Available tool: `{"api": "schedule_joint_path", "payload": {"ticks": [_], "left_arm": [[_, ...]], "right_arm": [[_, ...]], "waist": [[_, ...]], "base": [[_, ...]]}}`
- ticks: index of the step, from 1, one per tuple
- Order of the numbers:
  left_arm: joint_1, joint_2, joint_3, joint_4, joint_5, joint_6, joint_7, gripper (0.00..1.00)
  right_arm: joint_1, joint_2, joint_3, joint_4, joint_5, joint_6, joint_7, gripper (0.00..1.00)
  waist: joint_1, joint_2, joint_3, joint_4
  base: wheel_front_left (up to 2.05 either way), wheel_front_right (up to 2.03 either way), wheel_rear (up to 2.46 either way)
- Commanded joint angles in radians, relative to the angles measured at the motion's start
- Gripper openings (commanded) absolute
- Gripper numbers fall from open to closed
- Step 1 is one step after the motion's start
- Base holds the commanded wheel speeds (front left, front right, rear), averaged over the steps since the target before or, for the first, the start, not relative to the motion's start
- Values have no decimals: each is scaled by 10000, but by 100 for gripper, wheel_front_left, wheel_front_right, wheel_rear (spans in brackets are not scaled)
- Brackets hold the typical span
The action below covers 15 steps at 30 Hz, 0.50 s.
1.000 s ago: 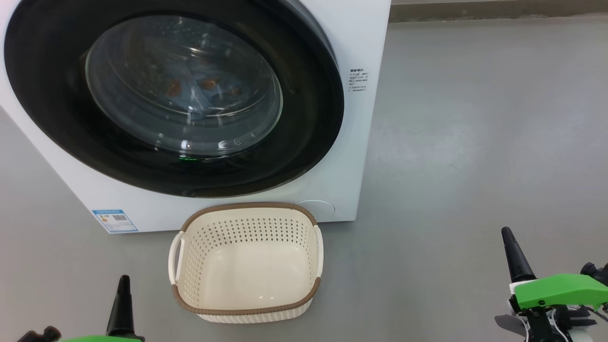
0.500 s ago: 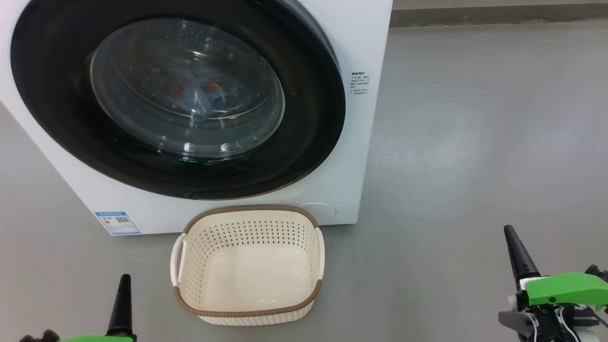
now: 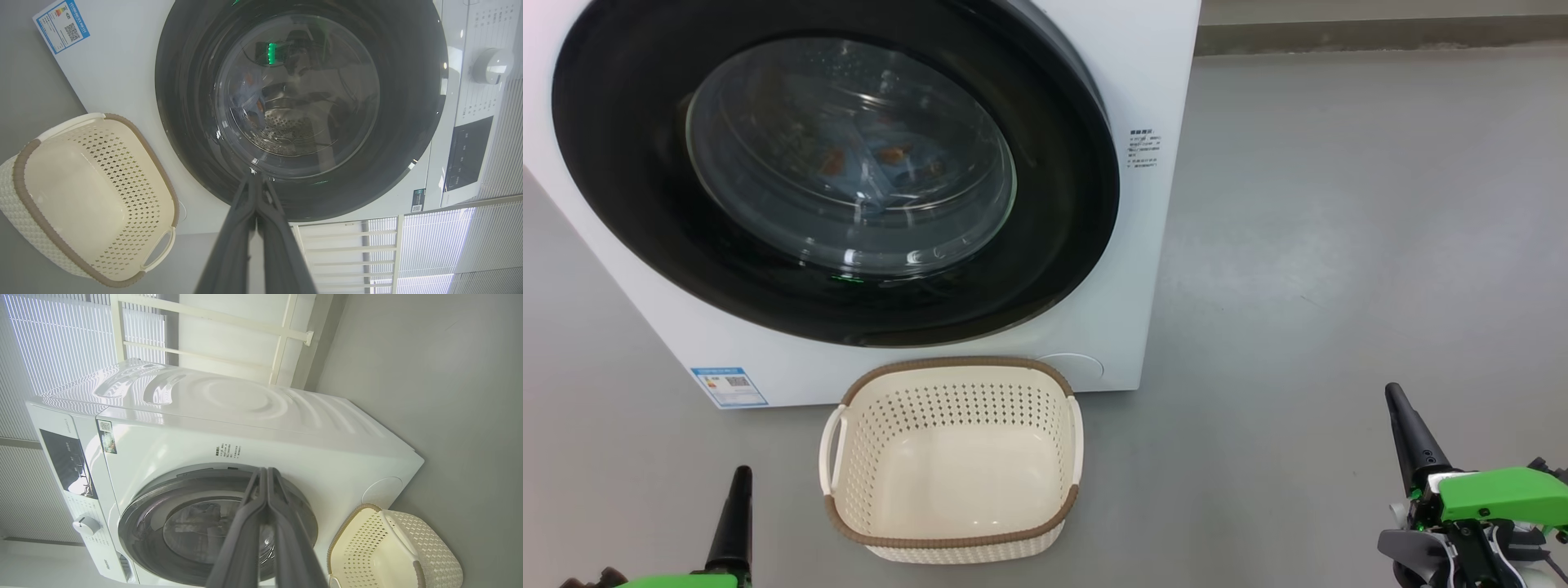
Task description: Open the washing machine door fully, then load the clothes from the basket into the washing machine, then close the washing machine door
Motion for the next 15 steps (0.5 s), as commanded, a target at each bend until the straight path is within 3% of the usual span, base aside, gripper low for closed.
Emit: {"api": "schedule_joint_path", "payload": {"ticks": [1,15], "left_arm": [[-439,78,314,-326,-389,-21,107,0],[-512,68,374,-404,-1941,-24,524,0]], "right_arm": [[-169,-65,70,-346,331,2,113,0],[-160,-23,-60,-516,1659,2,532,0]], "waist": [[-1,-1,-17,8],[-1,-1,-127,55]], "base": [[0,0,0],[0,0,0]]}}
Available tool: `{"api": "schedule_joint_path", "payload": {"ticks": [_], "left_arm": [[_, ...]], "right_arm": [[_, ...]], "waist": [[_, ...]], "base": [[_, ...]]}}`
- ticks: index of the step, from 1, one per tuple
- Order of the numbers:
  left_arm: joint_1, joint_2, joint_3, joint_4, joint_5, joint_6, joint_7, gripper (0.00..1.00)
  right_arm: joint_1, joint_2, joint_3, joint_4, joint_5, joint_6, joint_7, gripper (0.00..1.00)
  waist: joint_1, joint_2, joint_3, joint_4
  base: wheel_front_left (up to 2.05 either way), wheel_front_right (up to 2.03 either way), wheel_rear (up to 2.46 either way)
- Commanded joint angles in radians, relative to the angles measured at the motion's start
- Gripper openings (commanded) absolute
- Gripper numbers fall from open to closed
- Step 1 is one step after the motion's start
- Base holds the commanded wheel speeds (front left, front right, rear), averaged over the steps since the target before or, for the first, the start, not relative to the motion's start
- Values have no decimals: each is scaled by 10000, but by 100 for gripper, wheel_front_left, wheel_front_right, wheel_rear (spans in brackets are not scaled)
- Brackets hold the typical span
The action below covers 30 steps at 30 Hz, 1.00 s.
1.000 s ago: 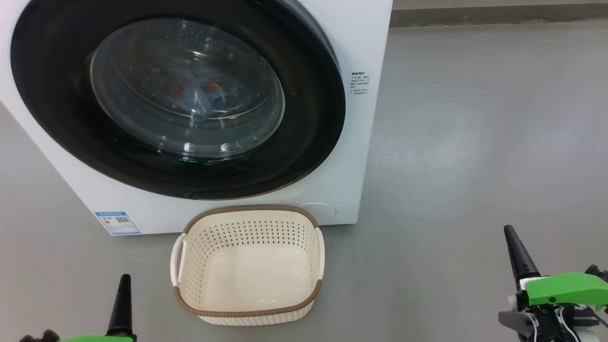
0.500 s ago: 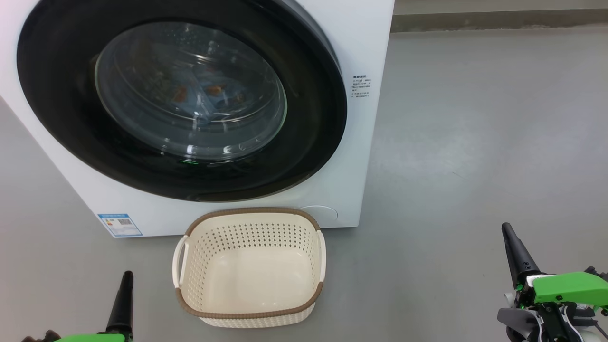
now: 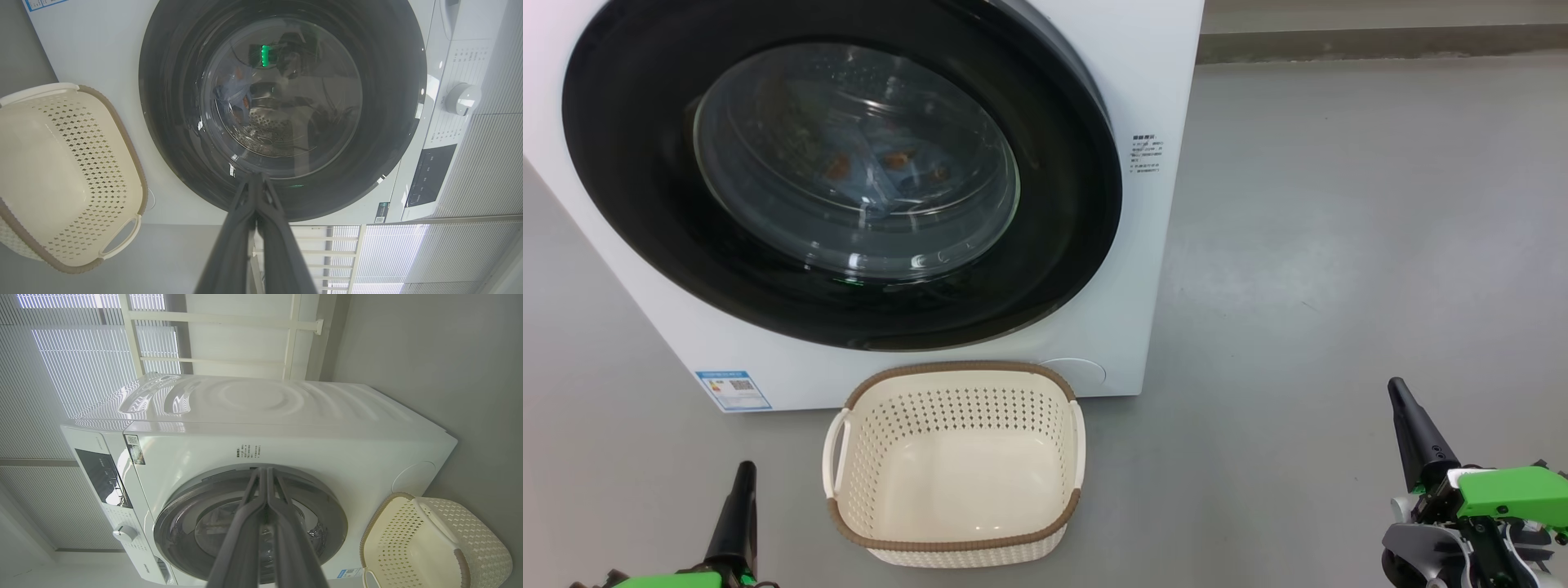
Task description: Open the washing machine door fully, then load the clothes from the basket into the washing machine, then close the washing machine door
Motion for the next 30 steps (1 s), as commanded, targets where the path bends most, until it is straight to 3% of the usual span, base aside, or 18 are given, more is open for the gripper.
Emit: {"api": "schedule_joint_path", "payload": {"ticks": [1,30], "left_arm": [[-483,85,339,-335,-189,-24,74,0],[-482,85,340,-340,-188,-25,74,0]], "right_arm": [[-164,-84,172,-342,267,2,82,0],[-164,-84,172,-342,266,2,82,0]], "waist": [[0,0,-5,3],[0,0,-4,3]], "base": [[0,0,0],[0,0,0]]}}
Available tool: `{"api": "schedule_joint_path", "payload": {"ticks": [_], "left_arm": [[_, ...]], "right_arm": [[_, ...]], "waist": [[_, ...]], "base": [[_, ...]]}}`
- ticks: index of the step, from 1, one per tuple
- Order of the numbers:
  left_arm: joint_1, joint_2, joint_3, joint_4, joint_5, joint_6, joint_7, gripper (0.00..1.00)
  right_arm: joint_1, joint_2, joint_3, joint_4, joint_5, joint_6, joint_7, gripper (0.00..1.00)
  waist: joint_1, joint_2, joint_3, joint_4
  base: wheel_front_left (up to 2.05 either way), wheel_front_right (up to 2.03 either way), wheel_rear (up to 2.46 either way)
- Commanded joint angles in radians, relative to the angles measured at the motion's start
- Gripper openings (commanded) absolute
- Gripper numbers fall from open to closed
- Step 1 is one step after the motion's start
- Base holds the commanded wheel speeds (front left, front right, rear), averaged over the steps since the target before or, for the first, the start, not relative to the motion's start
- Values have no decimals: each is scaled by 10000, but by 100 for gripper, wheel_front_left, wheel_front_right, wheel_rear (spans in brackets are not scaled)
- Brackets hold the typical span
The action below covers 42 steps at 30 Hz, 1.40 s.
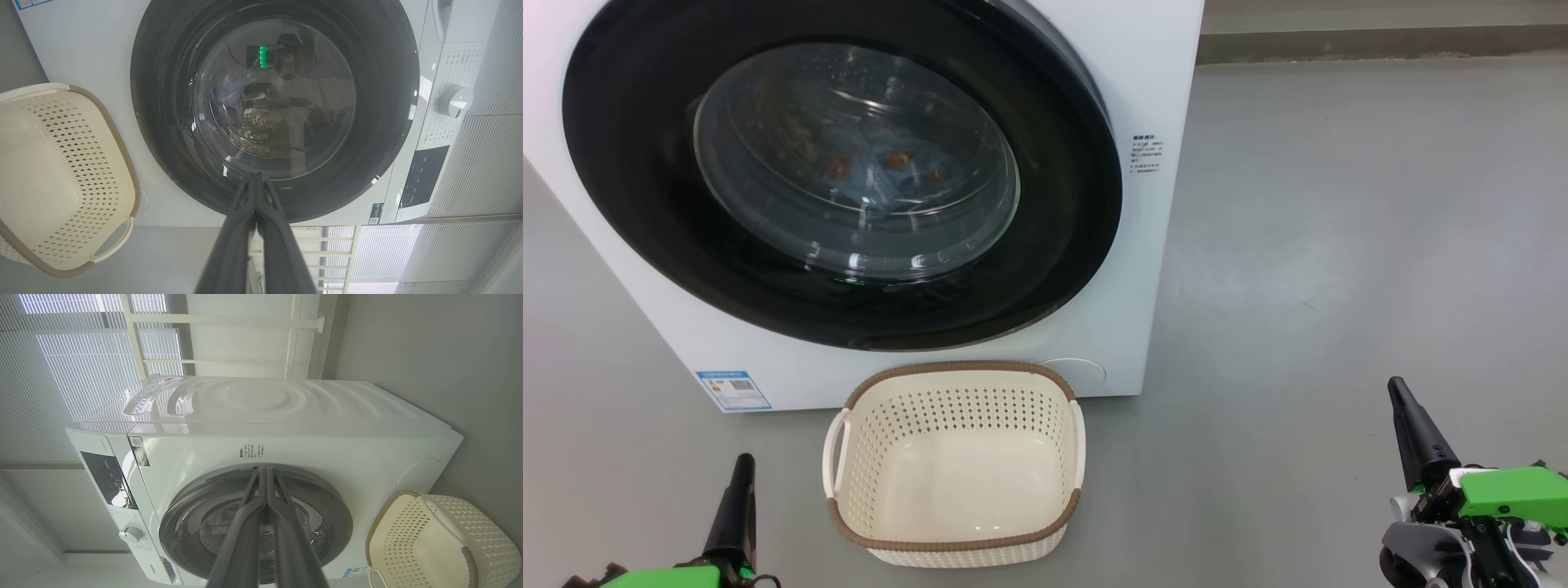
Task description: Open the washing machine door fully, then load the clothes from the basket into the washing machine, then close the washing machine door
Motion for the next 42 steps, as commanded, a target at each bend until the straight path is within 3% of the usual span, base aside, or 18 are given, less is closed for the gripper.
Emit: {"api": "schedule_joint_path", "payload": {"ticks": [1,42], "left_arm": [[-365,89,330,-294,-68,-25,74,0],[-361,89,330,-304,-68,-25,74,0]], "right_arm": [[-168,-94,180,-305,17,2,40,0],[-168,-93,179,-306,17,2,40,0]], "waist": [[0,-1,0,0],[0,-1,1,0]], "base": [[0,0,0],[0,0,0]]}}
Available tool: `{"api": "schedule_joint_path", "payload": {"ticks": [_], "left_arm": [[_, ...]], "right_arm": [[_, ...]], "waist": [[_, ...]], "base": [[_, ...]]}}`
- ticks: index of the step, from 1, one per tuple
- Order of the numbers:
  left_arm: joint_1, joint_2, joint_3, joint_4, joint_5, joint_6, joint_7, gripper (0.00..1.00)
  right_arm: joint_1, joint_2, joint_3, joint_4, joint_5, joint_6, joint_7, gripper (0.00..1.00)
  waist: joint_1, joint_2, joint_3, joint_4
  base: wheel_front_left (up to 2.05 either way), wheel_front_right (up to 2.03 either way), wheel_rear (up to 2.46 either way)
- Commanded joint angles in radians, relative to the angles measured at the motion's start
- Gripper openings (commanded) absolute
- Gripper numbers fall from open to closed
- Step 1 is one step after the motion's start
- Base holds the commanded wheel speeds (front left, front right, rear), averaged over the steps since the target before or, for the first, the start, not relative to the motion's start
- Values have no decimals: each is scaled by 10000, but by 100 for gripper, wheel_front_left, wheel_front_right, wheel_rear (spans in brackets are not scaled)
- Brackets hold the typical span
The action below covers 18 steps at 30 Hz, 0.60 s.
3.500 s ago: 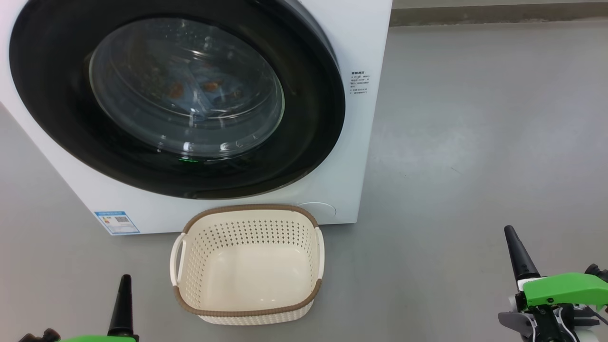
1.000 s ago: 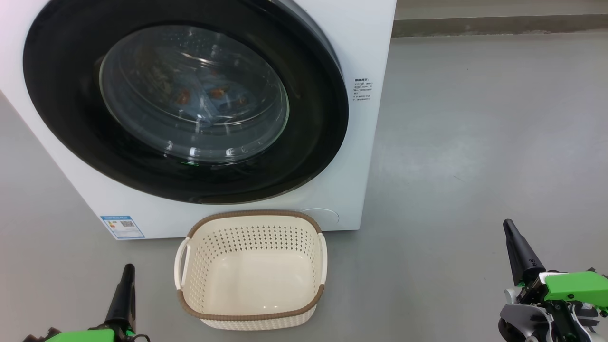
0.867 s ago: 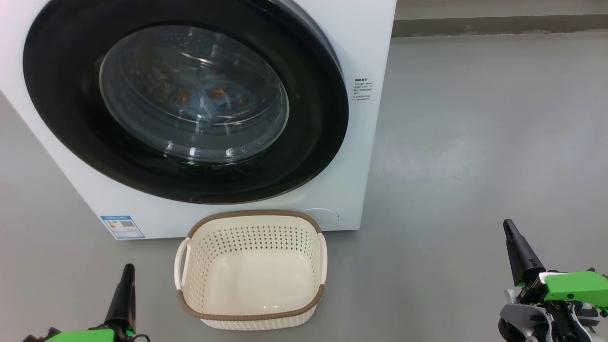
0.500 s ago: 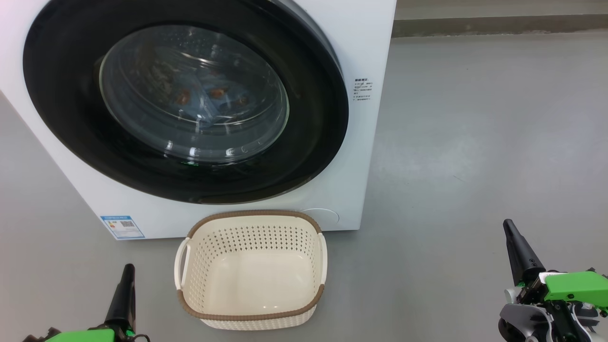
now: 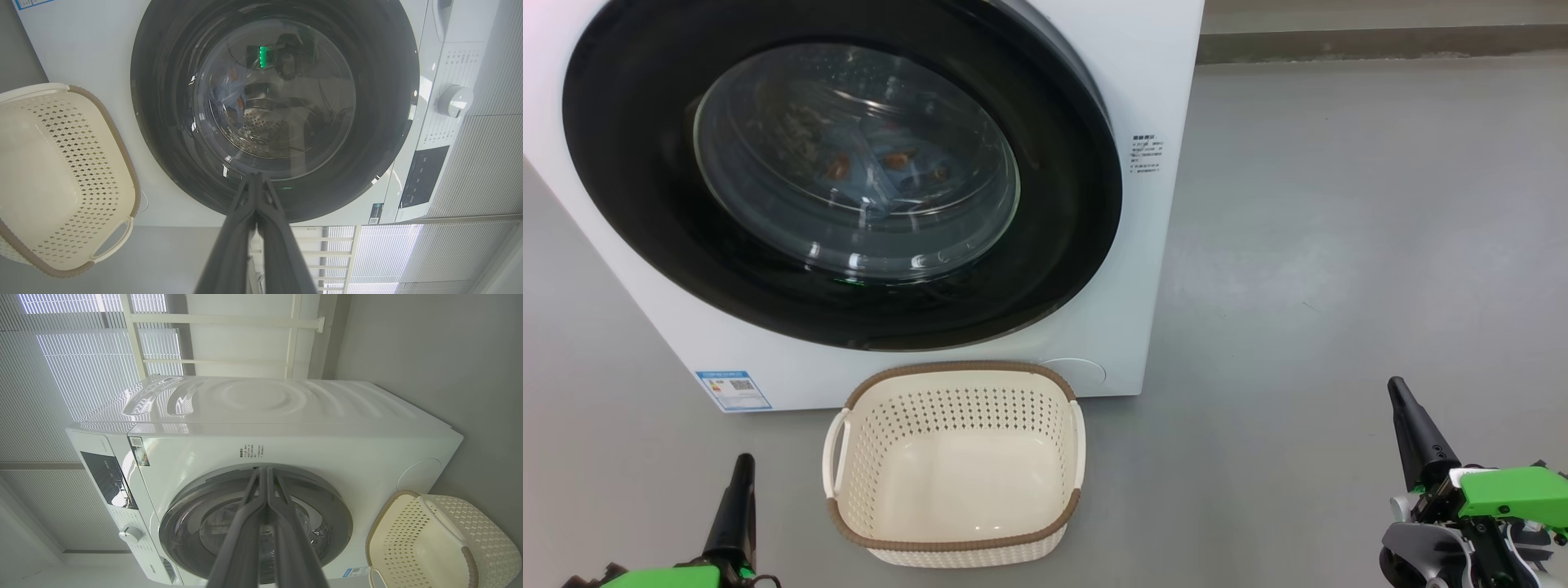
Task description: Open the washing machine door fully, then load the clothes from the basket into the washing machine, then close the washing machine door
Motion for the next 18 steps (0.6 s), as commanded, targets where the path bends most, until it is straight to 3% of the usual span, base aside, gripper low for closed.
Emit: {"api": "schedule_joint_path", "payload": {"ticks": [1,18], "left_arm": [[-361,89,328,-304,-68,-25,74,0],[-361,89,327,-306,-69,-25,73,0]], "right_arm": [[-168,-95,179,-306,17,4,40,0],[-168,-95,179,-306,17,4,40,0]], "waist": [[0,0,0,0],[-1,0,0,0]], "base": [[0,0,0],[0,0,0]]}}
